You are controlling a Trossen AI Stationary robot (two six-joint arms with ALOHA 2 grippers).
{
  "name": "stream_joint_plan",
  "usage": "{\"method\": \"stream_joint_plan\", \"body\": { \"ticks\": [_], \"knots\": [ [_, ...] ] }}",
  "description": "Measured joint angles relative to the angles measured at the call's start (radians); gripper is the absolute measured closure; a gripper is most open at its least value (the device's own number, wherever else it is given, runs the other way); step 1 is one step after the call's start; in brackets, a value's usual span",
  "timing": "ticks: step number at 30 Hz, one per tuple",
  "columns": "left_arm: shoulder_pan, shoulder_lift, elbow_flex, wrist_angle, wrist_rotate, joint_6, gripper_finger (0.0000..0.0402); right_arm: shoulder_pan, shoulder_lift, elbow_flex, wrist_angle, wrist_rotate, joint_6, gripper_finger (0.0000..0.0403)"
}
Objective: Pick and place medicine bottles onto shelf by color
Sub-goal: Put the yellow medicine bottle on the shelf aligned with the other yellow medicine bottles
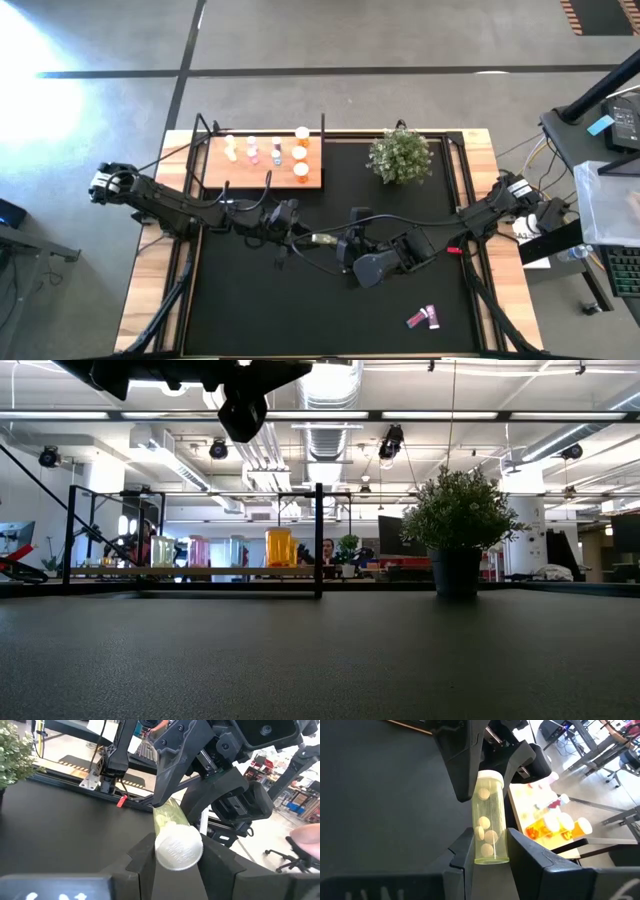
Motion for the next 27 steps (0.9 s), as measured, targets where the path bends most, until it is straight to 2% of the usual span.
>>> {"method": "stream_joint_plan", "body": {
  "ticks": [8,18,27],
  "knots": [
    [0.0,0.0,0.0,-0.004,-0.012,0.005,0.0298,0.0,0.0,0.0,-0.002,0.003,0.0,0.0312],
    [0.0,0.0,0.0,-0.007,-0.017,0.004,0.021,0.0,0.0,0.0,-0.018,0.003,0.008,0.0312],
    [0.0,0.0,0.0,-0.006,-0.017,0.005,0.0205,0.0,0.0,0.0,-0.016,0.003,0.008,0.0312]
  ]
}}
